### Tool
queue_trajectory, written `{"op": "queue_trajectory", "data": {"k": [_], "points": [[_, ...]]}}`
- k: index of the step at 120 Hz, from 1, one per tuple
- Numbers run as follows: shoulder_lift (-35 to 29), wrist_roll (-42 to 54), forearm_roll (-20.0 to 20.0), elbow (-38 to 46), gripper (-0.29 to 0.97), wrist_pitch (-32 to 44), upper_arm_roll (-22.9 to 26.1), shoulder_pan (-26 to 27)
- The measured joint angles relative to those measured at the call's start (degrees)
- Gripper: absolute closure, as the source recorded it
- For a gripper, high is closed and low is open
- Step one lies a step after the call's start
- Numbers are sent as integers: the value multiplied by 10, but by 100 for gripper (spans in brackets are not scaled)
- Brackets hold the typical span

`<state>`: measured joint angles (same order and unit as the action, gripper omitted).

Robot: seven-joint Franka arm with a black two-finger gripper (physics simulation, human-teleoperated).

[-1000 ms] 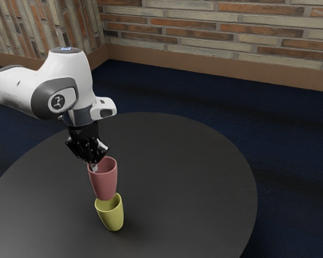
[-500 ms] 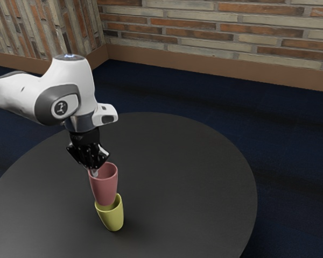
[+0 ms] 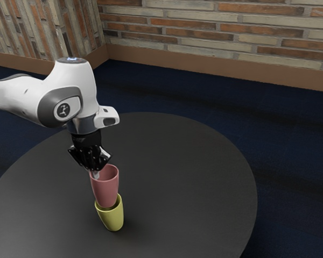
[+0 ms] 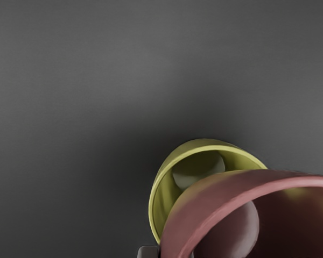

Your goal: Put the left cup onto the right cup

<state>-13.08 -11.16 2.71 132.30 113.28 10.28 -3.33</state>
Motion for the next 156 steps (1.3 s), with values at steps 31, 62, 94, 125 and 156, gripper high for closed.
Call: {"op": "queue_trajectory", "data": {"k": [31,62,94,125,156], "points": [[7,-1,0,0,79,5,0,0],[13,-3,0,0,79,8,0,0],[19,-4,0,3,79,14,0,0],[27,-5,0,3,79,18,0,0],[33,-6,0,5,79,23,0,0]]}}
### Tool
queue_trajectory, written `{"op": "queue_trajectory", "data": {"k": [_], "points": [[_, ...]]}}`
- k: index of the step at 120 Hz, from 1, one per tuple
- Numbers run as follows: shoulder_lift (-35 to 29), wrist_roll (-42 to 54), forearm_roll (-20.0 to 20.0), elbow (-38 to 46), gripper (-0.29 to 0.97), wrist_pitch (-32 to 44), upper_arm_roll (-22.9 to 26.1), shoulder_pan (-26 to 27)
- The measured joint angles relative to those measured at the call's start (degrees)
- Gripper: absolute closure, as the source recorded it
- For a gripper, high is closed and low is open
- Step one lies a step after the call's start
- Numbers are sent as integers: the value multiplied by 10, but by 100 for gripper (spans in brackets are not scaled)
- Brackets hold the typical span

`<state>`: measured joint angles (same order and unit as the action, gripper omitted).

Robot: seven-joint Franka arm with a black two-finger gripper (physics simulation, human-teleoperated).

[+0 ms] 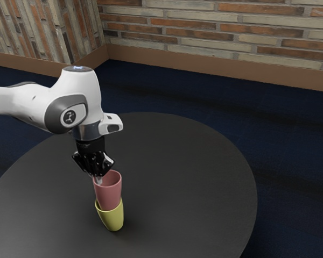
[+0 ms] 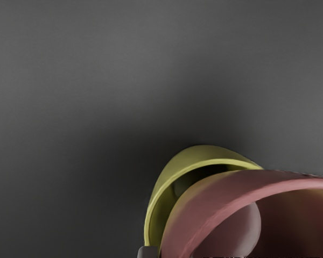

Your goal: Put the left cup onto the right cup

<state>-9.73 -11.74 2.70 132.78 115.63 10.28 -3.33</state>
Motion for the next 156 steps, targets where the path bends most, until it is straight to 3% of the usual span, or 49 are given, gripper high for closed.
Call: {"op": "queue_trajectory", "data": {"k": [41,100,156], "points": [[1,0,2,7,74,8,0,0],[0,3,4,7,16,12,0,0],[-11,7,6,-15,2,-3,0,0]]}}
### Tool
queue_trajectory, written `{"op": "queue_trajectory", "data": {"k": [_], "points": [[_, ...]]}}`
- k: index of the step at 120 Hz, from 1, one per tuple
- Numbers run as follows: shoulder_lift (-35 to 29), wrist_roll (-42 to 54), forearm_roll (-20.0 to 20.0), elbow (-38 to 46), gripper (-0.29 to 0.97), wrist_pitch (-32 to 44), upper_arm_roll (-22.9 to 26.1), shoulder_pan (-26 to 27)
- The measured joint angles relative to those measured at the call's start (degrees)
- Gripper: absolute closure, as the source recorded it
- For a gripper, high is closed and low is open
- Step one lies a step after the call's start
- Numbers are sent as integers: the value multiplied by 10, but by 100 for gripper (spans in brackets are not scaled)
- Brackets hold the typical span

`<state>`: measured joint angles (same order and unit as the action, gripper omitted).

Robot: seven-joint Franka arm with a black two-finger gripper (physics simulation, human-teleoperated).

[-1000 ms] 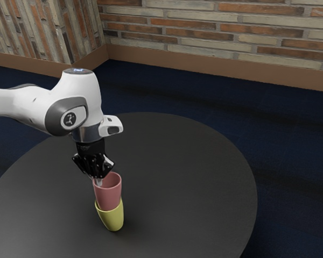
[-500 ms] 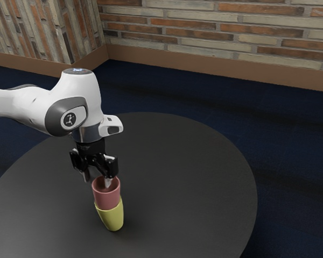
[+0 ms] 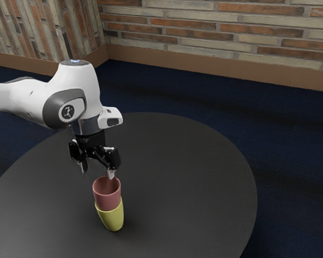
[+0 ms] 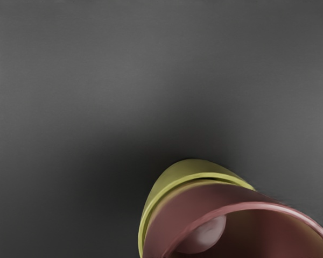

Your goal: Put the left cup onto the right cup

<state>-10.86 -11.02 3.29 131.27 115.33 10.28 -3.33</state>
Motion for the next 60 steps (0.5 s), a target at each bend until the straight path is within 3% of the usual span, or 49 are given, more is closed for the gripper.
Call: {"op": "queue_trajectory", "data": {"k": [60], "points": [[10,5,-2,-139,0,-108,-5,0]]}}
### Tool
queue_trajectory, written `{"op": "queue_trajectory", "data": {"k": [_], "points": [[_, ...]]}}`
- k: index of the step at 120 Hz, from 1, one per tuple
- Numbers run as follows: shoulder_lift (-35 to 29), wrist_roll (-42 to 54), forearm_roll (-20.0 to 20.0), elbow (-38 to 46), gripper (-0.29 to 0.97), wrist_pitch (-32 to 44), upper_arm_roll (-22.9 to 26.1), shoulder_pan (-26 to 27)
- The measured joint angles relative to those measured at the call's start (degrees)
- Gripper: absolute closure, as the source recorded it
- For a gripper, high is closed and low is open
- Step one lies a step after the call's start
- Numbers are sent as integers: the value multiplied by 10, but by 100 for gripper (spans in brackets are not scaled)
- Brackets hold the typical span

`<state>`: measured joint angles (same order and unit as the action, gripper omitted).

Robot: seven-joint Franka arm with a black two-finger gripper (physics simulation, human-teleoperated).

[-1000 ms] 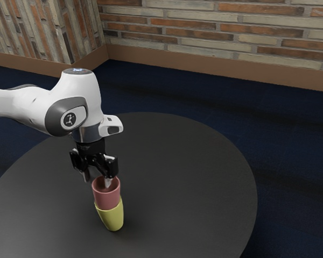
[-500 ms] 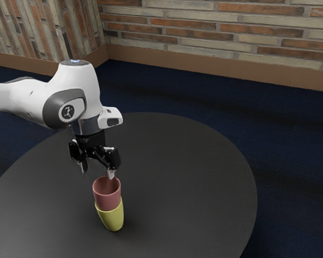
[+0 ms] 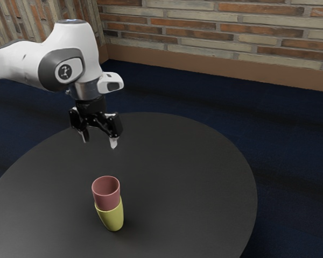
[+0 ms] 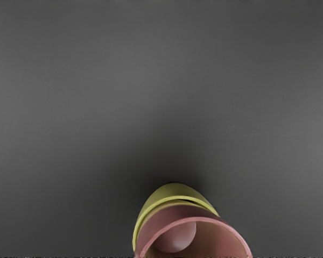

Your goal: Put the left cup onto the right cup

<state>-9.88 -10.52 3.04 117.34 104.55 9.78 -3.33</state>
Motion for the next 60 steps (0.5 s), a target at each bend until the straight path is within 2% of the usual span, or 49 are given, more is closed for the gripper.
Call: {"op": "queue_trajectory", "data": {"k": [60], "points": [[26,13,-11,-177,0,-129,-15,-1]]}}
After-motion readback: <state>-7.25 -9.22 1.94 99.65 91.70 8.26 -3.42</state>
